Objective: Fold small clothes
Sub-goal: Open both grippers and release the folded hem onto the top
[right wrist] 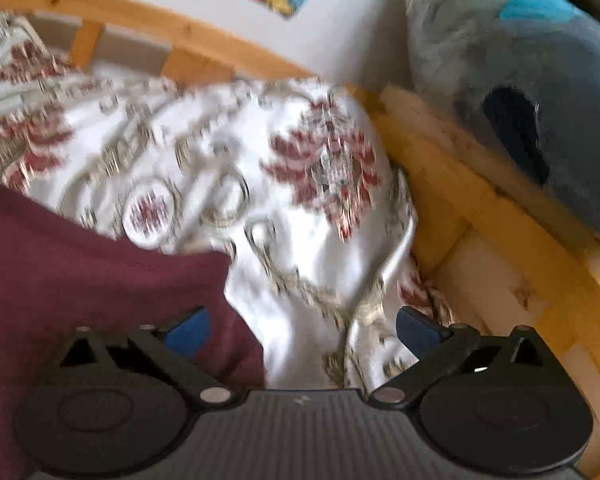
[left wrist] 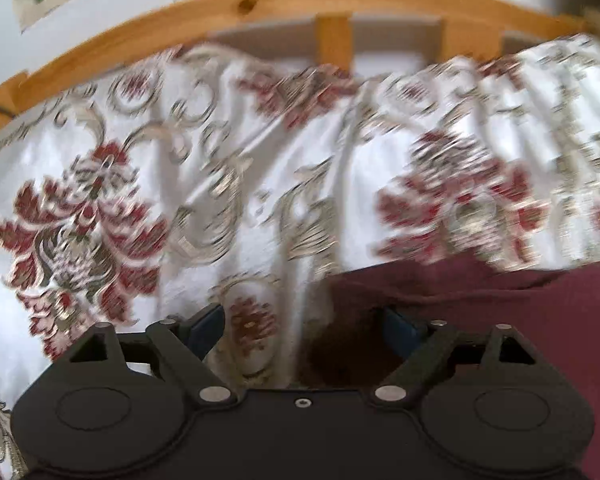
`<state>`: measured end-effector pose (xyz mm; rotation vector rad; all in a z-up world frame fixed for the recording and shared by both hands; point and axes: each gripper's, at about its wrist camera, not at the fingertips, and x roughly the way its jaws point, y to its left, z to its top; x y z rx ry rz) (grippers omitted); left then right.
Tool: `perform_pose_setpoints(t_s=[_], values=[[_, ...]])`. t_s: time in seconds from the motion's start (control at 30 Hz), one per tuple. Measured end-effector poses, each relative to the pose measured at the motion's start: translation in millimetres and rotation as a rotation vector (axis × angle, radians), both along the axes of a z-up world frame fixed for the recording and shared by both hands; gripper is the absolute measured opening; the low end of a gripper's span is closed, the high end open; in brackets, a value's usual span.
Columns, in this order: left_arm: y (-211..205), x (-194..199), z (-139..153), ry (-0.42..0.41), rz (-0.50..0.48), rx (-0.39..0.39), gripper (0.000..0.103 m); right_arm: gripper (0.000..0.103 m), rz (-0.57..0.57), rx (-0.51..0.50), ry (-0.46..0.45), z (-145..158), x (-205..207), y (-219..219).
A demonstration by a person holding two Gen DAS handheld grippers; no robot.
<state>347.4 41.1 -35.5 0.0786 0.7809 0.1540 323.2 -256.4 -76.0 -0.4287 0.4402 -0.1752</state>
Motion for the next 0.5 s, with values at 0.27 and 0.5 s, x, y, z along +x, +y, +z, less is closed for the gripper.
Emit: perform_pose_setpoints(t_s=[0.27, 0.5], values=[[-33.7, 14.3, -27.6, -0.031, -0.13, 0.195, 0.098, 0.103, -0.016, -0.087, 0.008, -12.3, 31.0, 9.0], [1.1, 25.1, -29.8, 0.024, -0.088, -0.024, 0.102, 0.103, -0.085, 0.103, -0.002, -8.0, 27.5, -18.8]])
